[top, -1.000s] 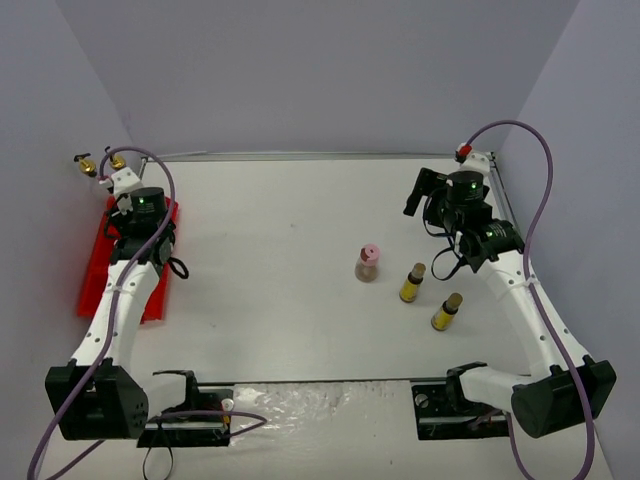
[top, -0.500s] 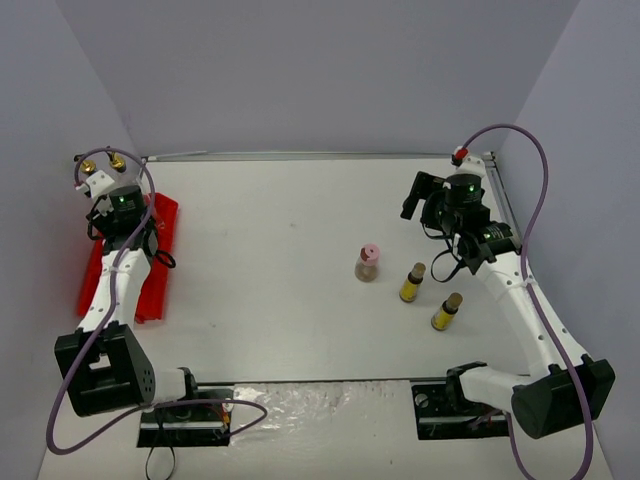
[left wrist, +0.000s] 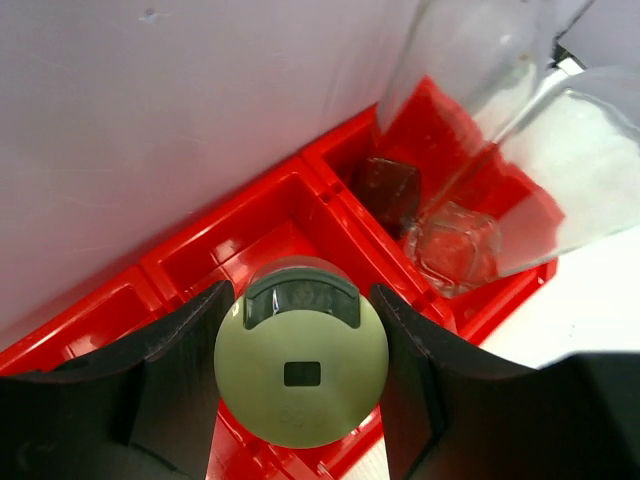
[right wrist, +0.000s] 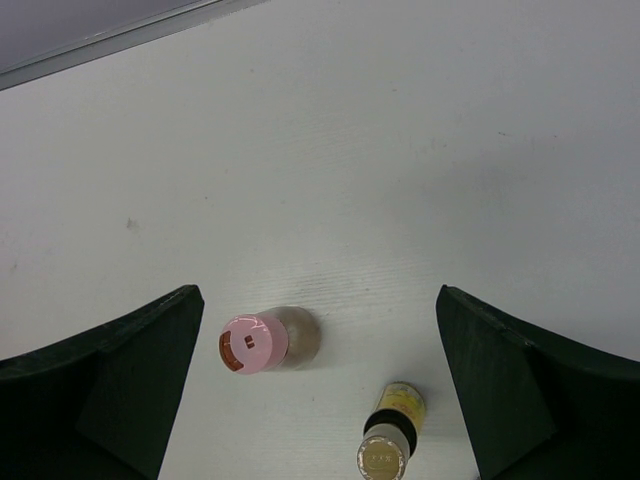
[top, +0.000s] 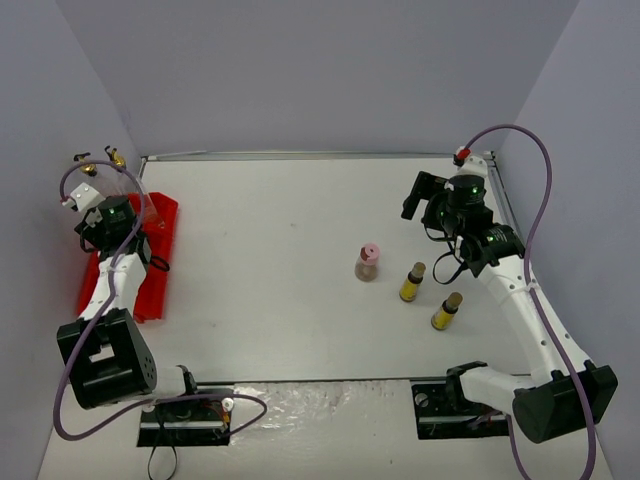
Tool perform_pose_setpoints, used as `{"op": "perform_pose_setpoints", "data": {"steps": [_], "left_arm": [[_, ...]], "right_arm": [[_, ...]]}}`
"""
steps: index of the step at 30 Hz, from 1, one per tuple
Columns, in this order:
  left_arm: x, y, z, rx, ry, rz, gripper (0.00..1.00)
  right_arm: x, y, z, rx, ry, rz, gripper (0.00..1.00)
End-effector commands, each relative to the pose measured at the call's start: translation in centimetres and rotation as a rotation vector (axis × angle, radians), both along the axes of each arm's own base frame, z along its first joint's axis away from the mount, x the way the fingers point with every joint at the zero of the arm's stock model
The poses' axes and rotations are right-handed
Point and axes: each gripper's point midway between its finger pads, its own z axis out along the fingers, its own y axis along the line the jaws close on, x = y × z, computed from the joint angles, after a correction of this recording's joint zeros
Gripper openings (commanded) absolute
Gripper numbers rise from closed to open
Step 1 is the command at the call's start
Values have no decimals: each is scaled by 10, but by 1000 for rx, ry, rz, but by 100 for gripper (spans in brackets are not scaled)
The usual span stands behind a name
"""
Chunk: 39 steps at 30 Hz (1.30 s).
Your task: Organize the condiment bottles
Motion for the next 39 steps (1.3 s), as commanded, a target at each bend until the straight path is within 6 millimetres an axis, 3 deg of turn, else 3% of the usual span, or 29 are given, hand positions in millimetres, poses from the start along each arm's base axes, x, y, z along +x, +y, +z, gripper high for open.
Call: {"op": "perform_pose_setpoints", "data": {"steps": [1, 11, 32, 37, 39], "left_arm": [[9, 26, 33, 27, -194, 67, 0], [21, 35, -4, -7, -168, 76, 0], [22, 52, -32, -42, -77, 135, 0], [24, 50, -27, -64, -83, 126, 53], [24, 50, -23, -66, -85, 127, 65]], "right_arm": [[6, 4, 22, 14, -80, 12, 100], [5, 7, 19, 7, -72, 21, 100], [5, 7, 21, 6, -76, 22, 100], [6, 7, 20, 4, -74, 24, 100], [6, 8, 19, 4, -71, 24, 100]]}}
